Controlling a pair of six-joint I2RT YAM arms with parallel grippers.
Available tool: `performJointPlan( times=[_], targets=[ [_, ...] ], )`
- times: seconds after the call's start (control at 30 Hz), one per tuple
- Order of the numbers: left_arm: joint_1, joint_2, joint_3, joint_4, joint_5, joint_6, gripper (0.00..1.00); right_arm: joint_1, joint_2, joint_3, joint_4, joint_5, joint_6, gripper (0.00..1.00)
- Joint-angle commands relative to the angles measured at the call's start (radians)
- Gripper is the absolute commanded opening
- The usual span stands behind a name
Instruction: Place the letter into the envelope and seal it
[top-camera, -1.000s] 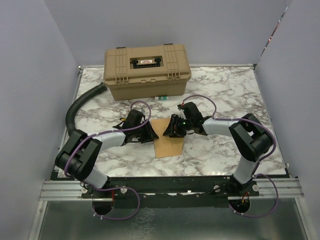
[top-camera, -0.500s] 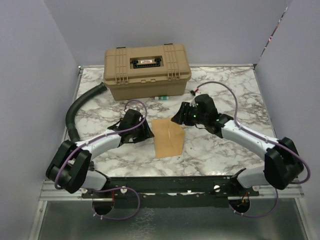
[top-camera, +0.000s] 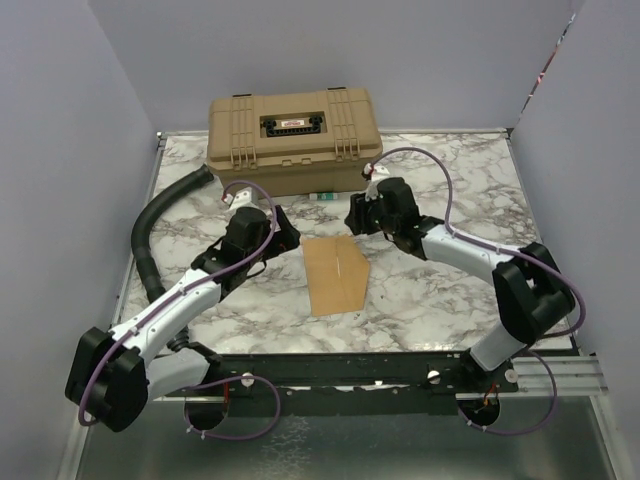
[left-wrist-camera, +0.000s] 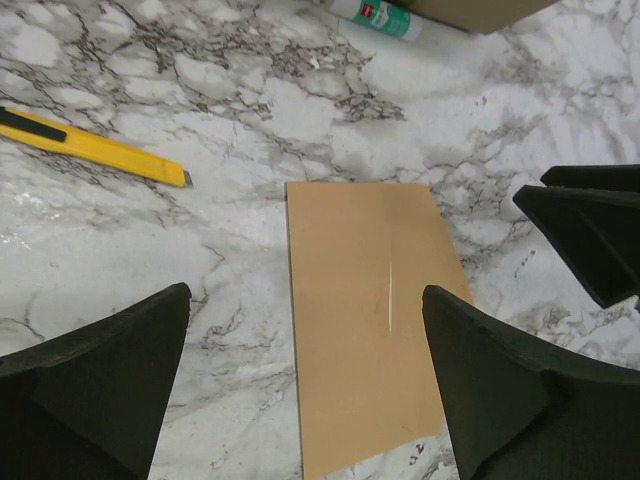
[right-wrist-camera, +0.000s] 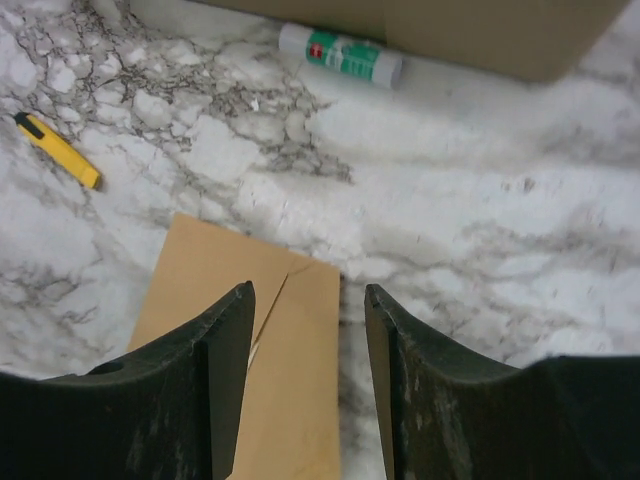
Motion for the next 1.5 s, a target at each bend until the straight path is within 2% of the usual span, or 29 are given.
performJointPlan(
  times=[0.0, 0.13, 0.3, 0.43, 0.57, 0.93, 1.17, 1.3, 1.47],
  targets=[
    [0.008, -0.060, 0.017, -0.005, -0.118, 0.019, 0.99, 0.001, 0.090, 0.078, 0.194, -0.076, -0.381, 0.53],
    [0.037, -0.094, 0.025, -0.006, -0.115, -0.028, 0.99, 0.003, 0.189, 0.101, 0.294, -0.121, -0.576, 0.53],
    [0.099, -0.100, 0.043, -0.017, -0.055, -0.050, 0.99, 0.002, 0.296, 0.182, 0.339, -0.069, -0.618, 0.52],
    [0.160, -0.097, 0.036, -0.030, 0.018, -0.060, 0.99, 0.003, 0.439, 0.328, 0.267, -0.090, -0.608, 0.53],
    [0.209, -0.108, 0.026, -0.048, 0.067, -0.059, 0.99, 0.003, 0.545, 0.452, 0.185, -0.113, -0.677, 0.53],
    [0.247, -0.130, 0.016, -0.084, 0.072, -0.033, 0.99, 0.003, 0.639, 0.509, 0.180, -0.101, -0.816, 0.56],
    [0.252, -0.128, 0.012, -0.093, 0.064, -0.039, 0.99, 0.003, 0.673, 0.516, 0.179, -0.125, -0.860, 0.61],
    [0.255, -0.126, 0.020, -0.107, 0.056, -0.031, 0.99, 0.003, 0.706, 0.595, 0.082, -0.153, -0.857, 0.61],
    [0.256, -0.119, 0.035, -0.115, 0.053, -0.028, 0.99, -0.001, 0.765, 0.795, -0.288, -0.289, -0.860, 0.57]
  ],
)
